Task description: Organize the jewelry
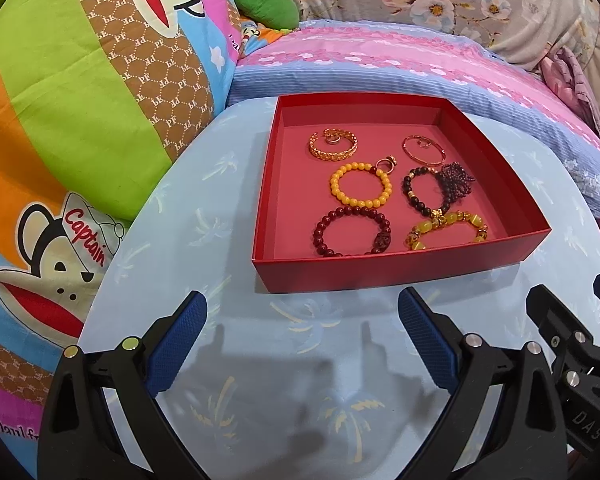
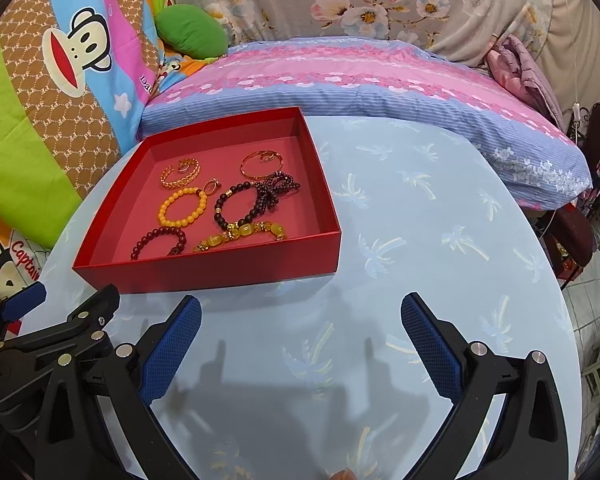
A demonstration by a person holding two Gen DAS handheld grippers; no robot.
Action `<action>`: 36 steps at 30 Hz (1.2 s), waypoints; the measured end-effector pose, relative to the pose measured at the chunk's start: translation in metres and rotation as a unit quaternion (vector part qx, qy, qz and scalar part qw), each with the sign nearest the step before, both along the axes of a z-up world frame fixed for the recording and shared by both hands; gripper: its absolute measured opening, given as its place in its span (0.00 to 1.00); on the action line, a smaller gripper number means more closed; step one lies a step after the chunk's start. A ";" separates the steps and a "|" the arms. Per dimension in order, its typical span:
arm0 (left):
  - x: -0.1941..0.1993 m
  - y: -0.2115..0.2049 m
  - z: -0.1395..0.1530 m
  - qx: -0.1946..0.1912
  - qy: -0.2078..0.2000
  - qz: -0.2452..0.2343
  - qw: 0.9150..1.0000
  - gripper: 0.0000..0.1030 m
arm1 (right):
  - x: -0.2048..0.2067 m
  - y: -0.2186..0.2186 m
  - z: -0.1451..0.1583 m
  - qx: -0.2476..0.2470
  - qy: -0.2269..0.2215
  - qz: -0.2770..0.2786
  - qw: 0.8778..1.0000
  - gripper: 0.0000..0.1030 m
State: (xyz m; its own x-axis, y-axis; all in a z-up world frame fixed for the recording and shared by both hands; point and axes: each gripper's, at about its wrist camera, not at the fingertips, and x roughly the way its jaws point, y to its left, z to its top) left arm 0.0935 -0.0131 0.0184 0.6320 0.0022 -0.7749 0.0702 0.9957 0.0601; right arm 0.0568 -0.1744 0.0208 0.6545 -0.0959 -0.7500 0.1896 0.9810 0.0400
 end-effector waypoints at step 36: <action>0.000 -0.001 0.002 0.004 -0.001 -0.001 1.000 0.89 | -0.001 0.000 -0.001 0.004 0.003 -0.002 1.000 0.94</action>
State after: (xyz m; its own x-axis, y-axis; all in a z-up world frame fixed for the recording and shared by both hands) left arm 0.0937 -0.0138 0.0202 0.6333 0.0068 -0.7739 0.0716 0.9952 0.0673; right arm 0.0563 -0.1741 0.0197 0.6495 -0.0928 -0.7547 0.1933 0.9801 0.0458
